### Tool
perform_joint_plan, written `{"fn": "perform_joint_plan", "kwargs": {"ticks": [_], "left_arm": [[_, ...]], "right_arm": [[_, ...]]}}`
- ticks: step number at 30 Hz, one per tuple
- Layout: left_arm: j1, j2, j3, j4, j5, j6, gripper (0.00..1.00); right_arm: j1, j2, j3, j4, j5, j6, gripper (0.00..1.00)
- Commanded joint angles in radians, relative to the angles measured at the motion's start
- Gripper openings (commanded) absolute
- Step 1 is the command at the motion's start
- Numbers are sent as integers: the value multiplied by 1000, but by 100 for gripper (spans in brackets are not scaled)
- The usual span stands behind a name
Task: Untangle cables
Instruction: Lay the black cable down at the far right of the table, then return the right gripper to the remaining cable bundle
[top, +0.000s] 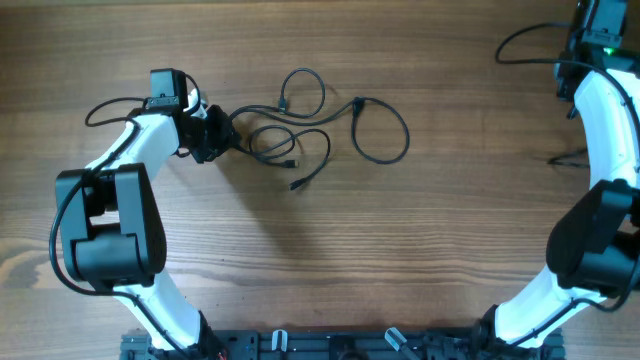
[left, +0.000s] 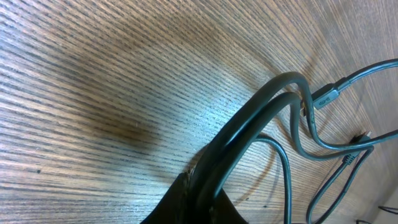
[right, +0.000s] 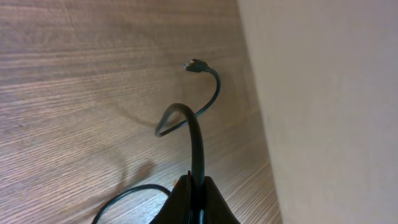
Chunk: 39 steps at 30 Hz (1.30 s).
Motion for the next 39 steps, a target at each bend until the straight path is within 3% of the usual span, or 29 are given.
{"fn": "perform_joint_plan", "kwargs": {"ticks": [1, 6, 10, 12, 13, 23, 28, 32, 35, 39], "left_arm": [[0, -16, 12, 3, -9, -3, 11], [1, -16, 12, 3, -9, -3, 11], [0, -16, 12, 3, -9, -3, 11], [0, -16, 12, 3, -9, -3, 11], [0, -16, 12, 3, -9, -3, 11], [0, -16, 12, 3, -9, -3, 12], [0, -16, 12, 3, -9, -3, 13], [0, -16, 12, 3, -9, -3, 13], [0, -16, 12, 3, -9, -3, 12], [0, -16, 12, 3, -9, -3, 12]], "right_arm": [[-23, 29, -5, -4, -10, 55, 6], [-32, 32, -5, 22, -36, 126, 13], [-32, 32, -5, 26, -90, 126, 55], [-32, 32, -5, 28, -125, 126, 89], [-32, 32, -5, 29, -146, 126, 100], [-32, 32, -5, 29, -303, 160, 100], [-32, 32, -5, 27, -653, 214, 100], [-31, 32, -5, 2, -911, 360, 100], [-23, 32, -5, -34, -991, 443, 100], [13, 32, -5, -81, -1054, 449, 100]]}}
